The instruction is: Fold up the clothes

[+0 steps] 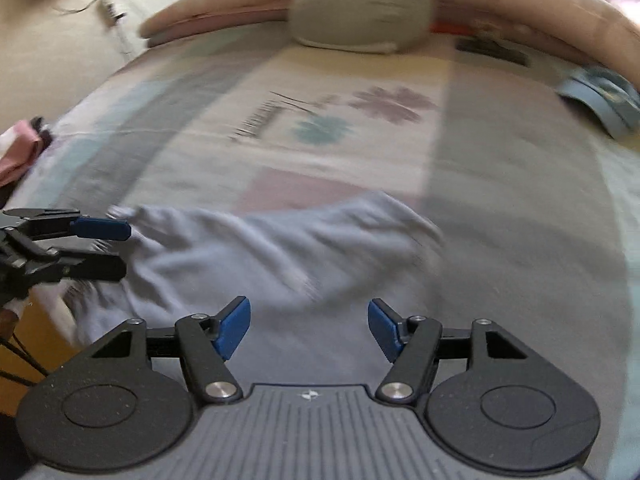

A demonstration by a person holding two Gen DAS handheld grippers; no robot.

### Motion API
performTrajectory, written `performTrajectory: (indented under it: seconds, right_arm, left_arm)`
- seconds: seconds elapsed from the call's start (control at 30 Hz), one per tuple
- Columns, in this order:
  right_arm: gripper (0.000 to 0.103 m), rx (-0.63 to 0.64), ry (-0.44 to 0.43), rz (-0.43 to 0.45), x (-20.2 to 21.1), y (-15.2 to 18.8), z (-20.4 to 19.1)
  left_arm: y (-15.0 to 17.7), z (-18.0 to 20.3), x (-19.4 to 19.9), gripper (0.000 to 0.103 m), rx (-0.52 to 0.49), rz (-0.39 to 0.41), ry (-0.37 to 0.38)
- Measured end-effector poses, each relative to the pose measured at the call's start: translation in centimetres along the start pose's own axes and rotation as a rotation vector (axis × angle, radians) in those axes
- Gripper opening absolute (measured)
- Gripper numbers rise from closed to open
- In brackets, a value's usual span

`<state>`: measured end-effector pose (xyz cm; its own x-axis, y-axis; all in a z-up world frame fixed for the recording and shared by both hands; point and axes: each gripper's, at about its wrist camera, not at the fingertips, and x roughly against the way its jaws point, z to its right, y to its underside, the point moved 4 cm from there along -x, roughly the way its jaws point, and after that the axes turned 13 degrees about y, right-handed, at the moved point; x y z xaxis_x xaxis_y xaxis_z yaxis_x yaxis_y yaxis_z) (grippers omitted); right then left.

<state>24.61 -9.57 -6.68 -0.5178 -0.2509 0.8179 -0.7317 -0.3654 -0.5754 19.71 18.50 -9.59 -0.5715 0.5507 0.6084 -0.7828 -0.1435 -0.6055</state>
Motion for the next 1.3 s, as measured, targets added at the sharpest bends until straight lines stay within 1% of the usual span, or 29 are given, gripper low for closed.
performTrajectory:
  seconds: [0.03,0.07,0.1,0.13,0.17,0.2,0.23,0.27,0.33,0.37,0.4,0.43,0.47,0.53,0.57,0.63,0.73,0.83,0.9,0.97,1.07,1.13,1.2,1.3]
  right_arm:
    - [0.069,-0.010,0.010,-0.004,0.1,0.7,0.8]
    - [0.067,-0.015,0.032,-0.005,0.4,1.5,1.5]
    - [0.066,-0.015,0.049,-0.002,0.6,2.0,2.2]
    - [0.062,-0.014,0.064,0.001,0.9,2.4,2.8]
    - [0.056,-0.013,0.079,0.005,1.2,2.9,3.4]
    - [0.051,-0.019,0.072,0.015,1.5,3.1,3.7]
    - [0.039,-0.022,0.039,0.029,1.8,3.2,3.8]
    - [0.032,-0.026,0.002,0.042,2.1,3.3,3.8]
    - [0.031,-0.009,-0.073,0.052,2.3,3.8,3.2]
    - [0.031,0.008,-0.091,0.045,2.0,4.1,2.6]
    - [0.031,0.026,-0.081,0.021,1.4,4.7,2.4]
    - [0.031,0.044,-0.066,-0.006,0.9,5.4,2.2]
    - [0.025,0.054,-0.041,-0.033,0.3,6.1,2.4]
    - [0.025,0.012,-0.065,-0.017,0.7,6.0,3.2]
    - [0.026,-0.006,-0.063,0.007,1.2,5.4,3.6]
    - [0.026,-0.010,-0.055,0.088,1.8,3.4,3.9]
    - [0.026,0.008,-0.063,0.155,0.6,0.1,3.2]
    - [0.026,0.021,-0.071,0.179,-2.6,-2.2,2.2]
    - [0.026,-0.014,-0.059,0.162,-3.8,-2.7,2.9]
    - [0.021,-0.052,-0.045,0.142,-4.9,-3.1,3.6]
    - [0.021,-0.109,-0.024,0.113,-6.6,-3.8,4.8]
    - [0.023,-0.103,-0.007,0.126,-4.9,-3.6,4.8]
    - [0.023,-0.104,-0.030,0.134,-3.0,-2.9,4.6]
    - [0.024,-0.084,-0.071,0.106,-1.5,-0.9,3.7]
  left_arm:
    - [0.2,-0.7,0.3,0.078,0.019,0.003,-0.004]
    - [0.1,-0.8,1.0,0.080,0.042,0.014,0.018]
    - [-0.2,-0.7,1.4,0.081,0.055,0.015,0.023]
    - [-0.4,-0.2,1.7,0.082,0.048,0.014,0.015]
    - [-0.7,0.3,1.8,0.083,0.035,0.013,0.009]
    - [-0.8,1.0,1.8,0.083,0.011,0.012,0.008]
    - [-0.9,1.7,1.6,0.084,-0.010,0.008,0.009]
    - [-0.8,2.0,1.2,0.084,-0.023,-0.006,0.015]
    - [-0.7,2.8,0.4,0.085,-0.050,-0.034,0.027]
    - [-0.6,2.9,0.0,0.085,-0.058,-0.051,0.014]
    - [-0.3,2.3,-0.5,0.084,-0.052,-0.076,-0.051]
    - [0.0,1.7,-0.7,0.078,-0.036,-0.095,-0.110]
    - [-0.1,1.5,-0.4,0.078,-0.025,-0.090,-0.110]
    - [-0.6,1.8,0.1,0.080,-0.016,-0.075,-0.088]
    - [-0.9,2.4,0.1,0.081,-0.034,-0.065,-0.070]
    - [-1.7,3.3,-0.1,0.083,-0.069,-0.050,-0.033]
    - [-2.0,3.9,-1.8,0.083,-0.087,-0.070,-0.001]
    - [-1.6,3.4,-2.6,0.083,-0.086,-0.071,-0.007]
    - [-1.2,2.4,-2.9,0.083,-0.077,-0.066,-0.022]
    - [-0.9,1.3,-3.0,0.083,-0.056,-0.069,-0.022]
    - [-1.4,1.6,-2.5,0.083,-0.056,-0.075,-0.017]
    - [-1.9,2.1,-1.6,0.083,-0.061,-0.061,-0.004]
    - [-2.1,2.5,-0.6,0.083,-0.065,-0.050,0.029]
    - [-1.1,1.8,-0.7,0.084,-0.024,-0.079,0.048]
